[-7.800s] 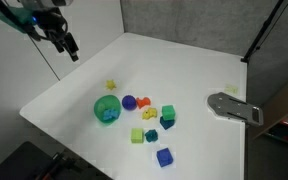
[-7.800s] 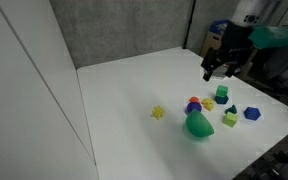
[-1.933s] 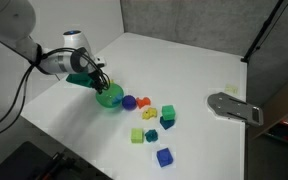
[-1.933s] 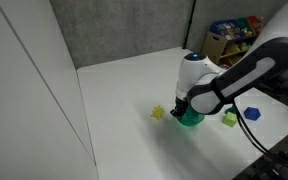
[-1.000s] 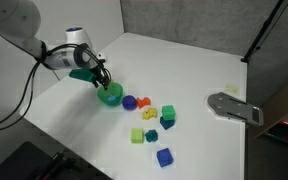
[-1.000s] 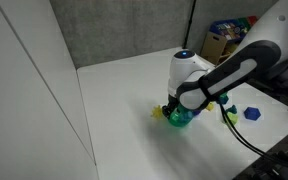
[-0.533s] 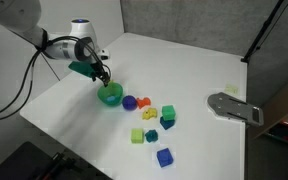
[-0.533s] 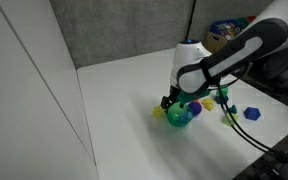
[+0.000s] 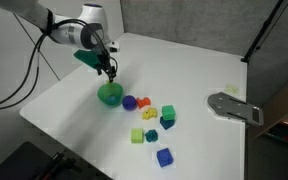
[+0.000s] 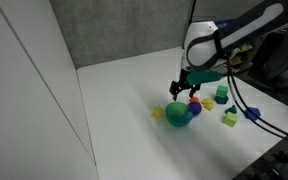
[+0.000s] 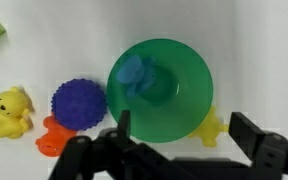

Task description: Put the bowl in its upright position and then move it slightly forward

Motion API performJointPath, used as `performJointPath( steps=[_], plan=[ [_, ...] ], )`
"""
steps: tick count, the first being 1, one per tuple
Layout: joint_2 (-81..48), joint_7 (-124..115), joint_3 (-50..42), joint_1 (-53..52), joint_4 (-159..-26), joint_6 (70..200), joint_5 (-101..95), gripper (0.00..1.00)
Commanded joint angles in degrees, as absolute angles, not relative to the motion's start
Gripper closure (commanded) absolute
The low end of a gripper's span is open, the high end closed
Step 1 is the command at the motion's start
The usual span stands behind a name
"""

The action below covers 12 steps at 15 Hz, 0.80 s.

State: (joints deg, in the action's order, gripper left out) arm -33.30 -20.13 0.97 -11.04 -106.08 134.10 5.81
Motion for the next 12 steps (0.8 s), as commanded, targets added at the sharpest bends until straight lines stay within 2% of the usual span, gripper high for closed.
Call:
performJointPath(
  steps=[1, 12],
  plan=[
    [-27.2, -19.4, 0.4, -9.2, -109.7, 130.1, 5.4, 0.0],
    [-6.7, -14.5, -0.5, -5.0, -126.3, 125.7, 2.4, 0.0]
  ],
)
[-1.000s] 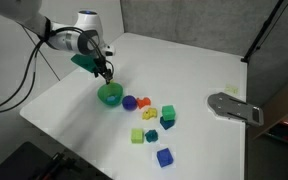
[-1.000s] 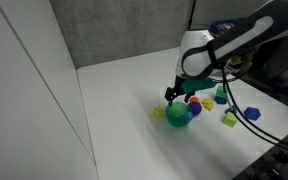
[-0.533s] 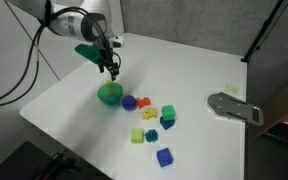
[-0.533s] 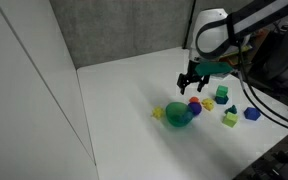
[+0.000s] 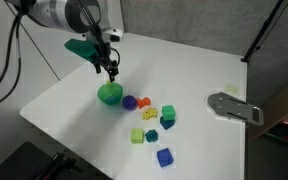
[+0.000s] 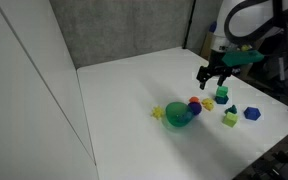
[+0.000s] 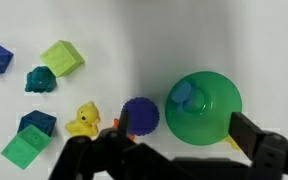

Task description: Put the bowl in its upright position and then move it slightly forward

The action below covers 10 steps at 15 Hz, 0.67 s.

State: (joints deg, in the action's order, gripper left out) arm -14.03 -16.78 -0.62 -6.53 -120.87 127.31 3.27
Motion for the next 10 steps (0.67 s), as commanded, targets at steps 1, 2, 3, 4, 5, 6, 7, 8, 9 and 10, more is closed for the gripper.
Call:
performJointPath(
  steps=[1, 2, 3, 4, 5, 6, 7, 8, 9, 10],
  plan=[
    [-5.0, -14.4, -0.6, -4.6, -127.0, 125.0, 2.1, 0.0],
    [-3.2, -14.1, -0.5, -4.1, -127.4, 123.8, 2.0, 0.0],
    [-1.4, -14.4, -0.5, -3.8, -127.7, 122.6, 1.6, 0.0],
    [0.2, -14.5, -0.5, -3.4, -127.7, 121.1, 1.4, 0.0],
    [1.9, -15.2, -0.4, -3.1, -127.5, 119.8, 0.9, 0.0],
    [3.3, -15.6, -0.3, -2.9, -127.2, 118.2, 0.7, 0.0],
    [4.6, -16.4, -0.2, -2.7, -126.6, 116.5, 0.3, 0.0],
    [5.8, -17.1, 0.0, -2.5, -125.9, 114.4, 0.1, 0.0],
    [6.9, -17.9, 0.2, -2.3, -125.3, 112.7, -0.3, 0.0],
    [8.0, -18.4, 0.3, -2.1, -124.8, 111.0, -0.7, 0.0]
  ],
)
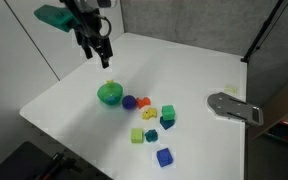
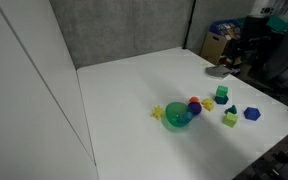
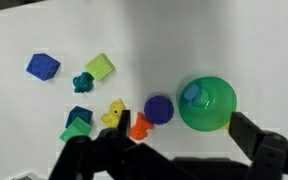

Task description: Put the bowl in its upright position and then move it slightly forward

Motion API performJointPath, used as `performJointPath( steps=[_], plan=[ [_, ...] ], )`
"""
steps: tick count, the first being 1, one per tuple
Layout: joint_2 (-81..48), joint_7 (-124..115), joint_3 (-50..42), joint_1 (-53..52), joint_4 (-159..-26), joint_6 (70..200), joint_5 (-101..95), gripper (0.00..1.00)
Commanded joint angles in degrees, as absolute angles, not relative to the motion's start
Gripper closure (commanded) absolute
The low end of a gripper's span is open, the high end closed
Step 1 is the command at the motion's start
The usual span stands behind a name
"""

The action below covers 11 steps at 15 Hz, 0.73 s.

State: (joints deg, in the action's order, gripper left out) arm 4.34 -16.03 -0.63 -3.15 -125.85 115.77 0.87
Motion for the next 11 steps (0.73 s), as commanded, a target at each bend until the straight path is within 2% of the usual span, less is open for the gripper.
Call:
performJointPath(
  steps=[1, 11],
  plan=[
    [9.0, -18.5, 0.4, -1.8, -124.1, 109.3, -0.8, 0.0],
    [11.3, -16.8, 0.6, -1.3, -123.8, 107.9, 0.3, 0.0]
  ],
)
